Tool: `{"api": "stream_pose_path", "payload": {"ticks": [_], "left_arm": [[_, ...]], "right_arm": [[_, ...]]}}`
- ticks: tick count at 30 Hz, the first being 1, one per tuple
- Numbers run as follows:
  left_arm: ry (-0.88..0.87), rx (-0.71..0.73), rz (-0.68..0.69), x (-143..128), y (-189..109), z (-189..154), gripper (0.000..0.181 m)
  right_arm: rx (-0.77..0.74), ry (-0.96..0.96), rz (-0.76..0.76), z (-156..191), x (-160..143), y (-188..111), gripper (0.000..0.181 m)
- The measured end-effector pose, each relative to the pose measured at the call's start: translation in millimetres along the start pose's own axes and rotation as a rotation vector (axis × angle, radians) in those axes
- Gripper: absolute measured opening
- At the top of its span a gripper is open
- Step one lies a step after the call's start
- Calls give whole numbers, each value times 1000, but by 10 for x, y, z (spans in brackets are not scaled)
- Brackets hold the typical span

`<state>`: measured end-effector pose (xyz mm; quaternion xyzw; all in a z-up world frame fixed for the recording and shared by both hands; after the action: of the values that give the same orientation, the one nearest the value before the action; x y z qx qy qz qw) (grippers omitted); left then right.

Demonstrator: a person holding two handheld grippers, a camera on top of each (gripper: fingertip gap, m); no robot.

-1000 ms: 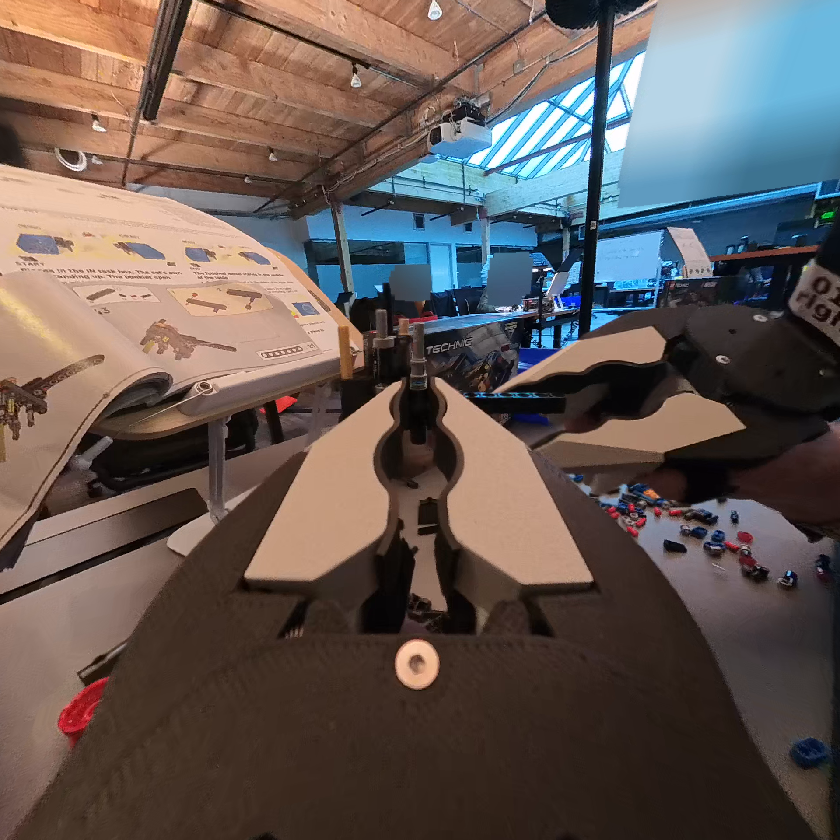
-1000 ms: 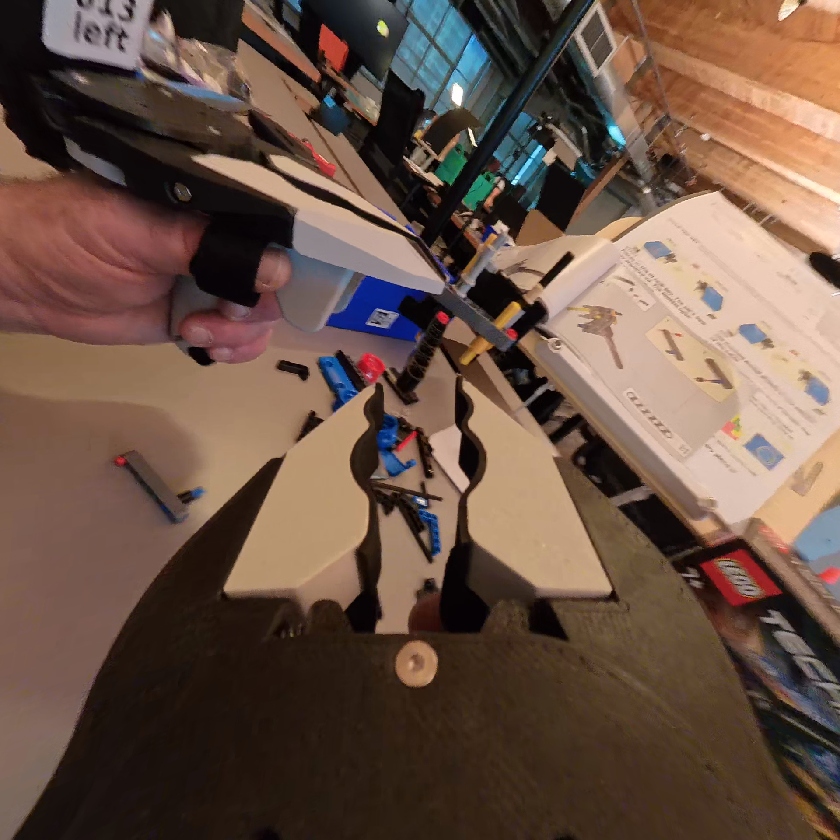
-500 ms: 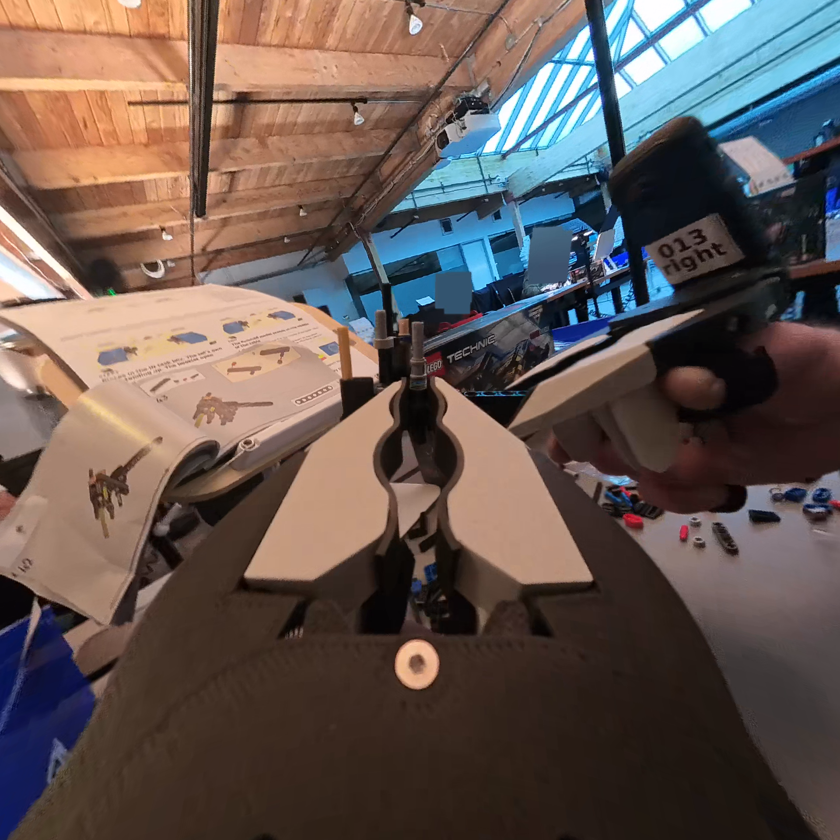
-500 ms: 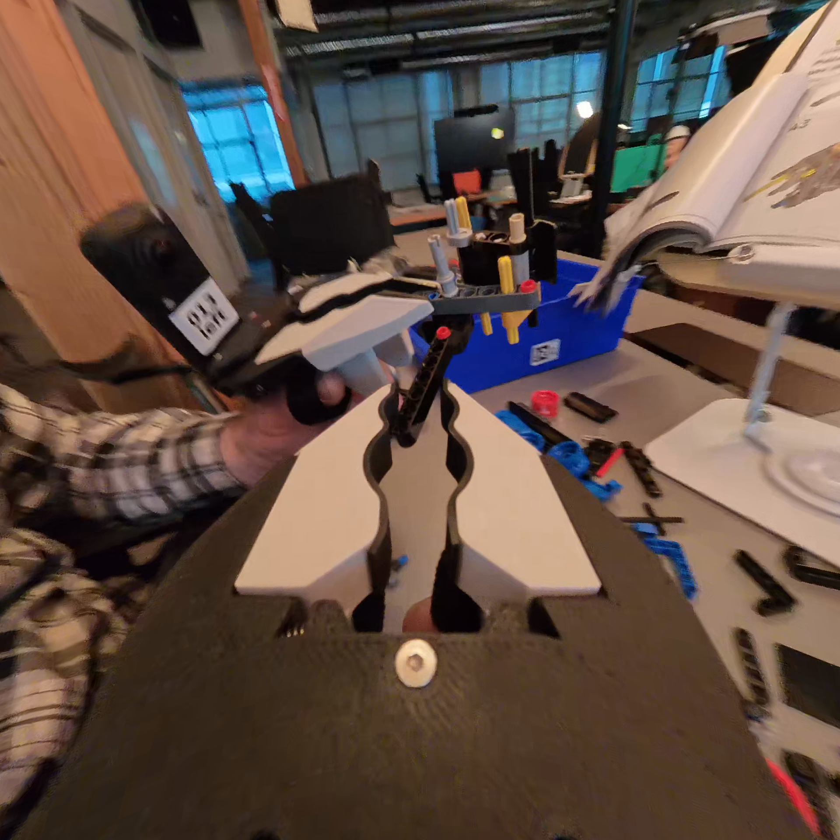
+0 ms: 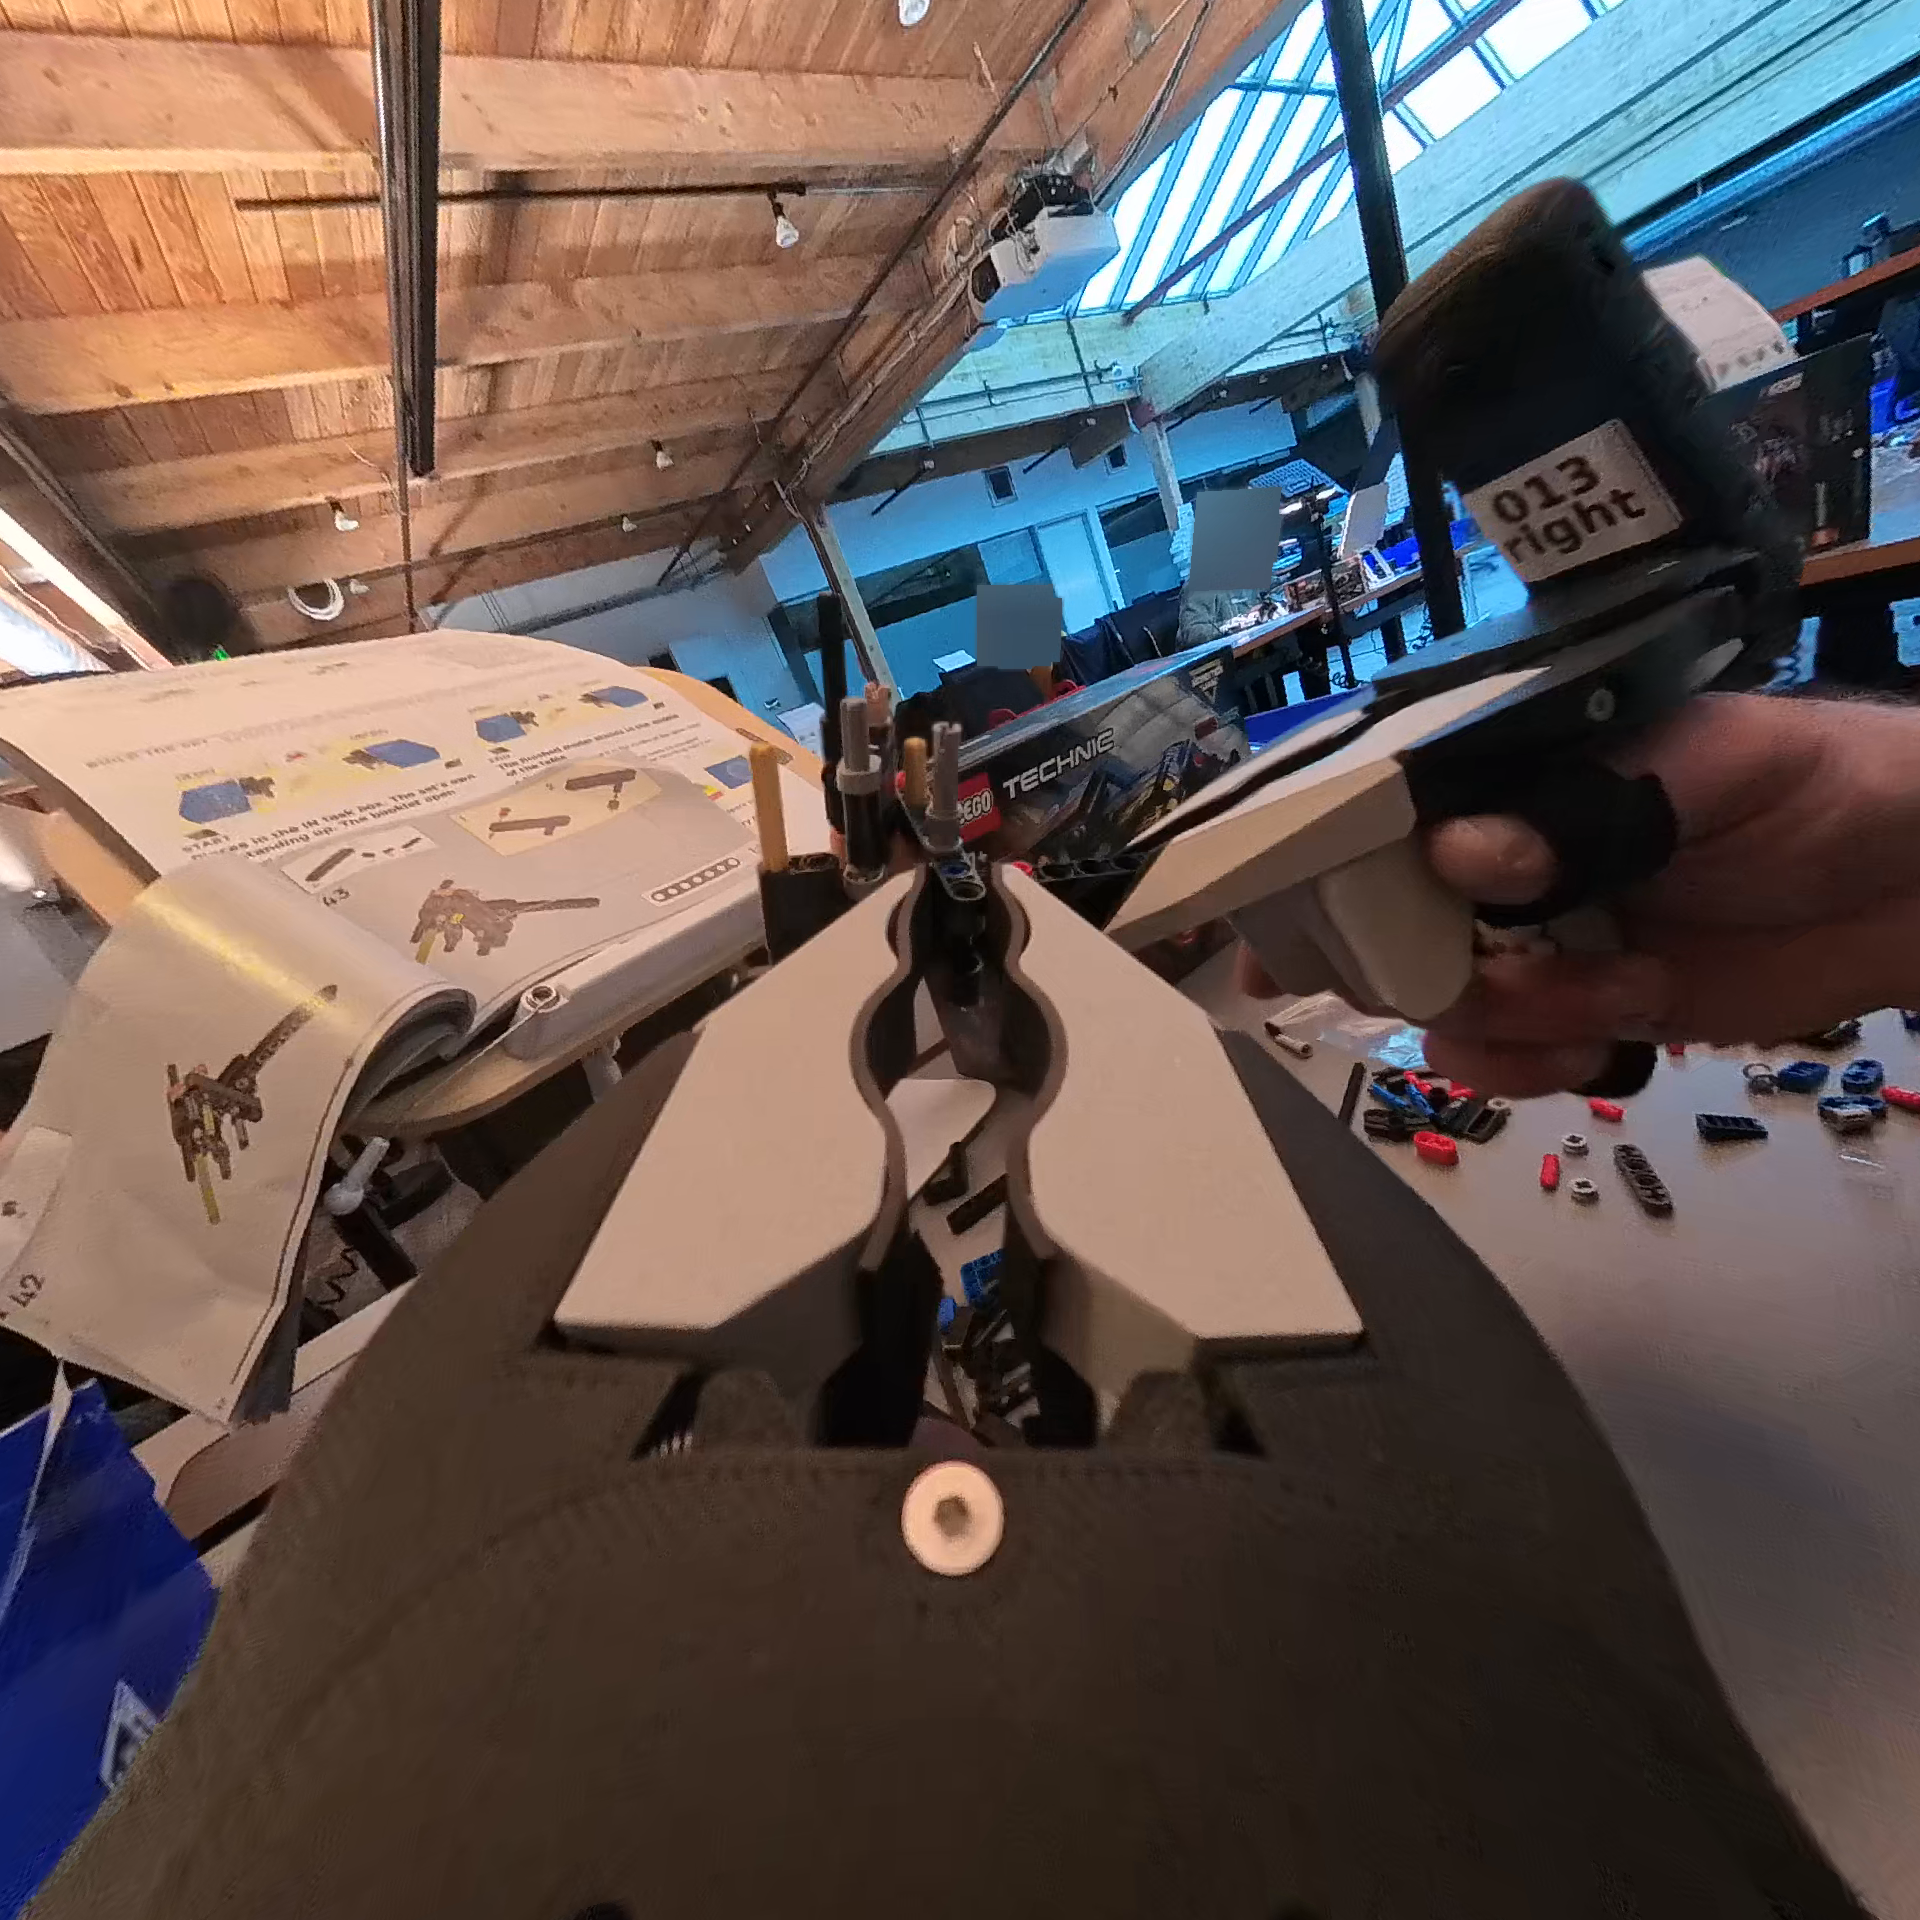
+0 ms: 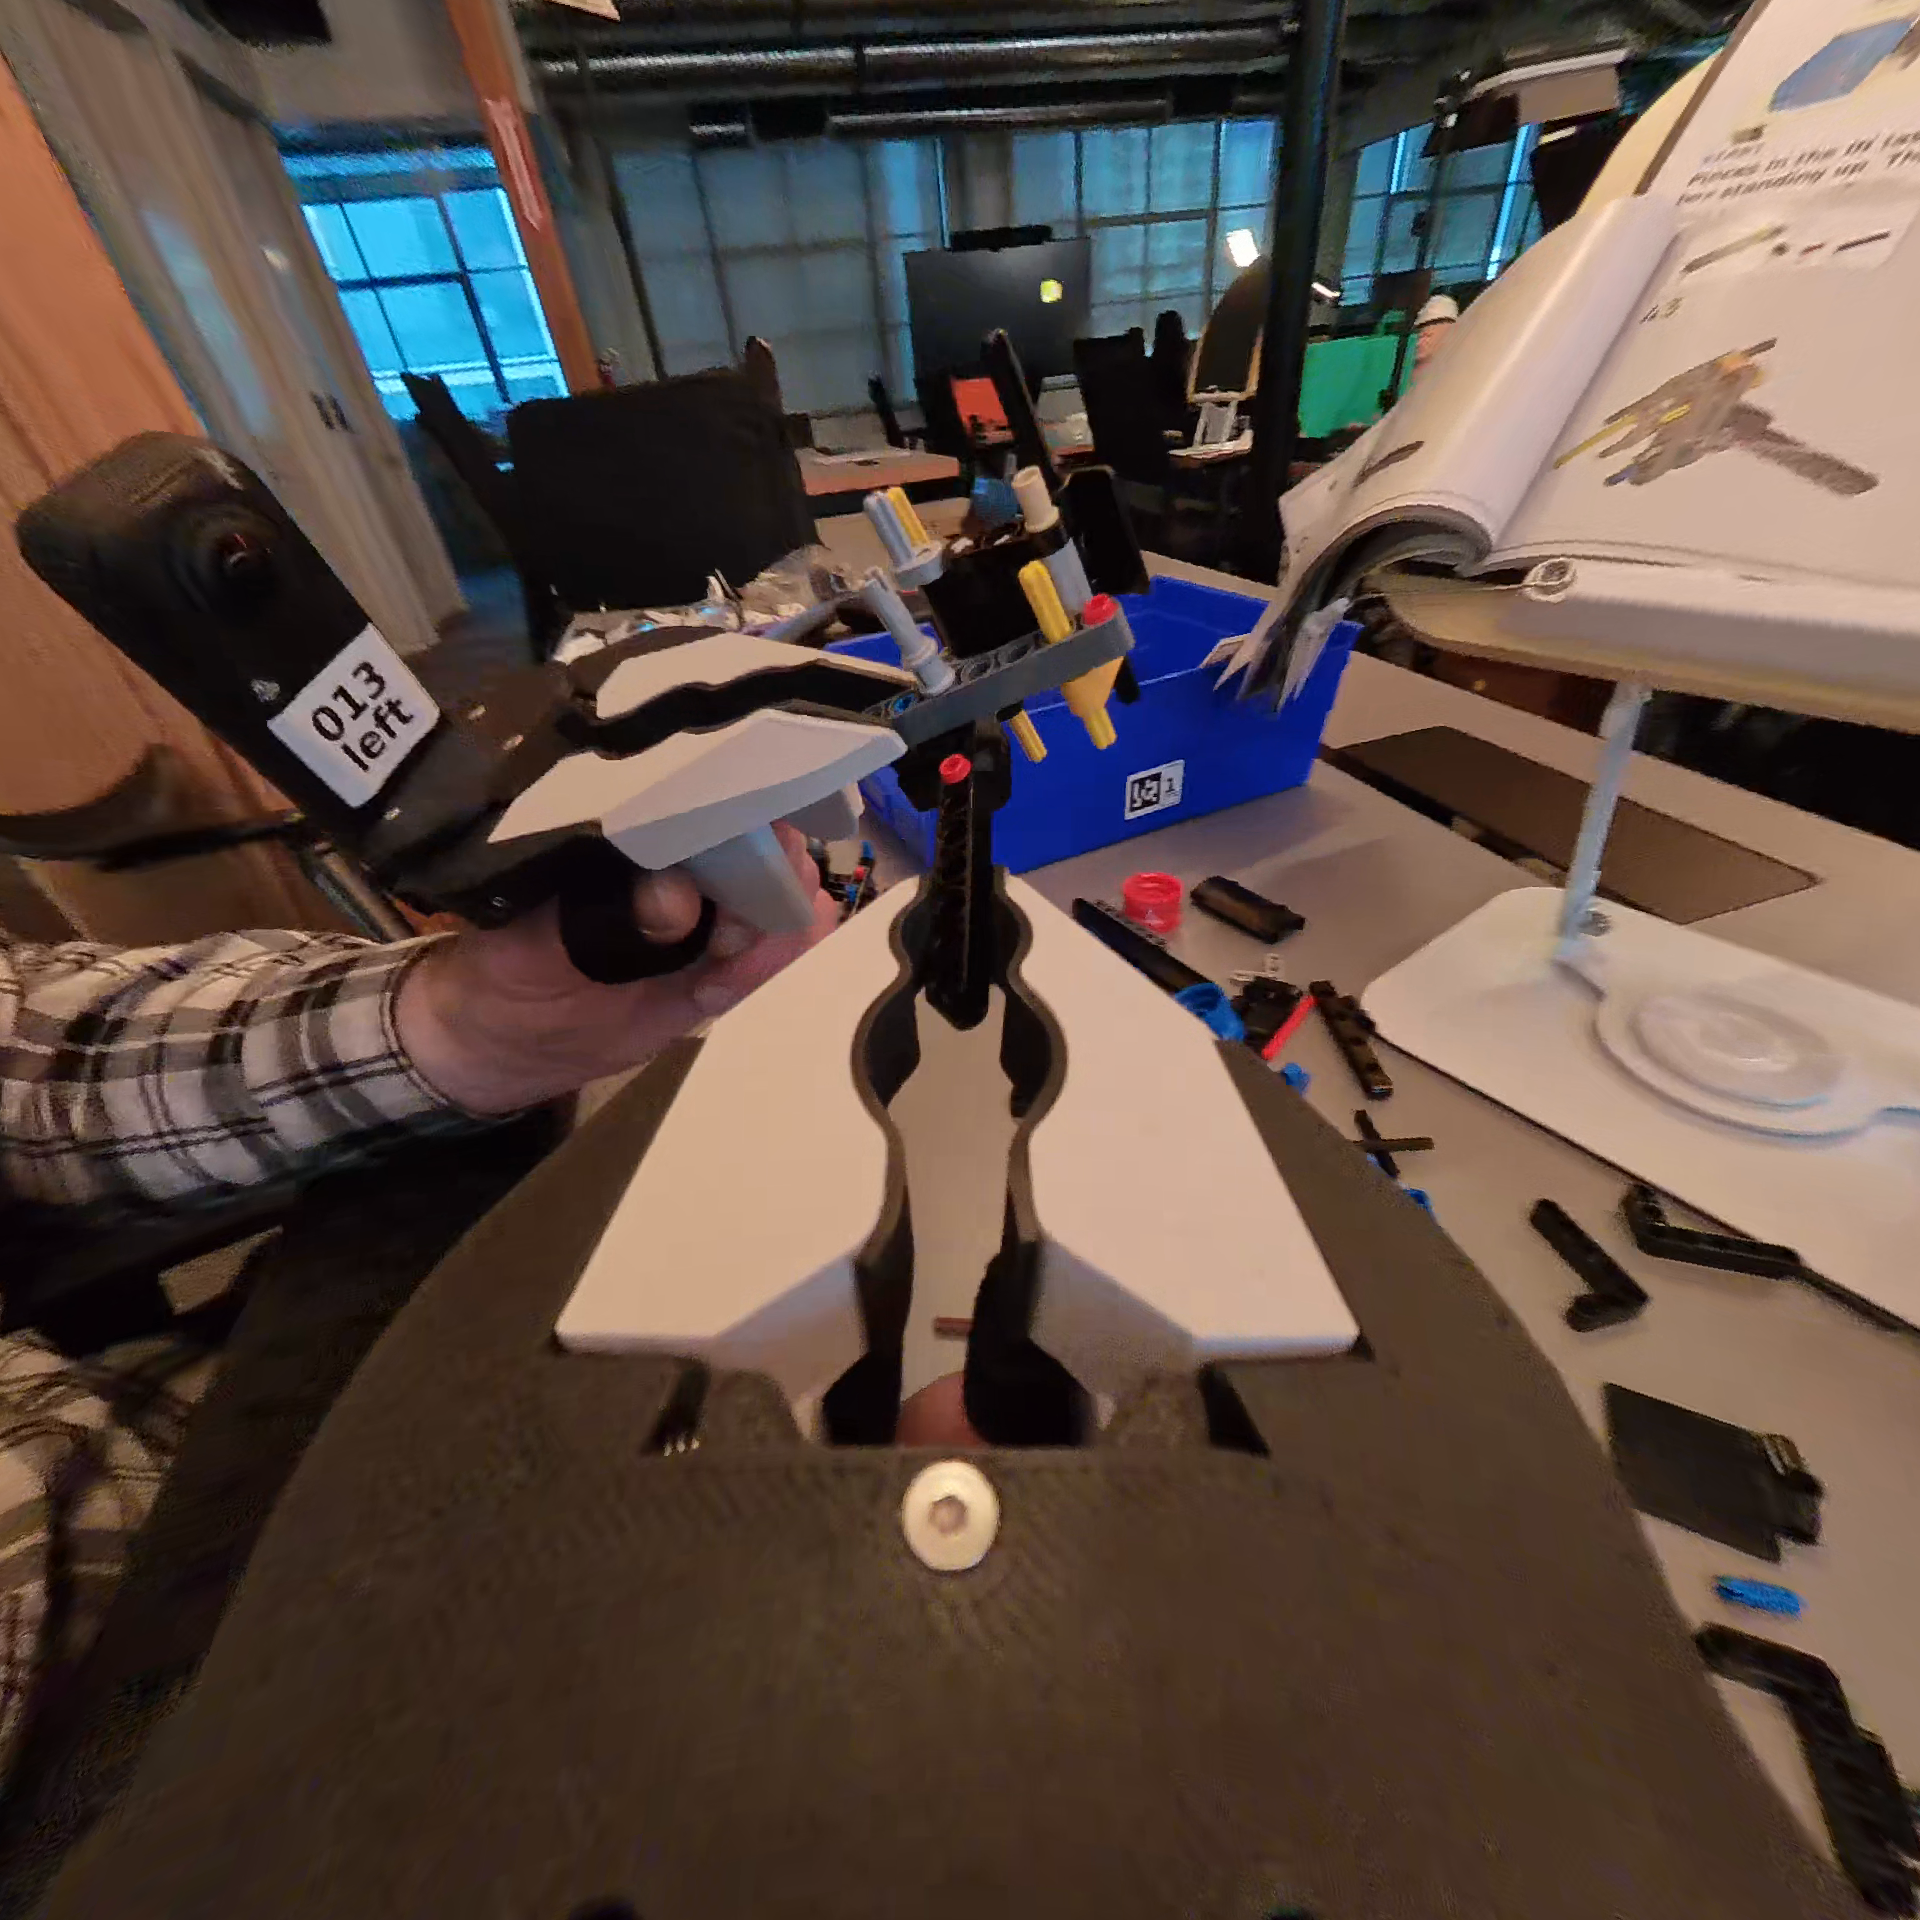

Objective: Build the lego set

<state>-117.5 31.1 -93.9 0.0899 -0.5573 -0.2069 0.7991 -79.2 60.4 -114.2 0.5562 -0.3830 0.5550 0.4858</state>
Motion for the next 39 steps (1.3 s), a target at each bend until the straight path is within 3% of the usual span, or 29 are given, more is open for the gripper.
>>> {"api": "stream_pose_path", "payload": {"ticks": [11,20,26,33,39], "left_arm": [[-47,-9,42,-88,-10,12,11],[-77,-23,74,-55,-128,194,32],[-91,-74,126,-182,-134,163,28],[-42,-74,147,-205,-166,193,21],[-3,-189,254,-325,-286,85,23]], "right_arm": [[-102,-230,80,-131,-32,-49,6],[-157,-455,184,-179,-122,-61,5],[-166,-592,244,-144,-188,-39,5],[-104,-536,258,-79,-242,-32,5],[-29,-492,282,22,-332,-8,6]]}}
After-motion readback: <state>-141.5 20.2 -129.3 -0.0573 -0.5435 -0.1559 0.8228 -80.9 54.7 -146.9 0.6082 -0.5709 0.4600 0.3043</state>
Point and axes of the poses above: each gripper's, where its closed fingertips meet, y out along the fingers, x out of its top, z = x × y across the jaws, the point moved 2 cm from there along -y, back along the fingers, and after that the axes turned 9 degrees about -z, right-handed, at the moved point
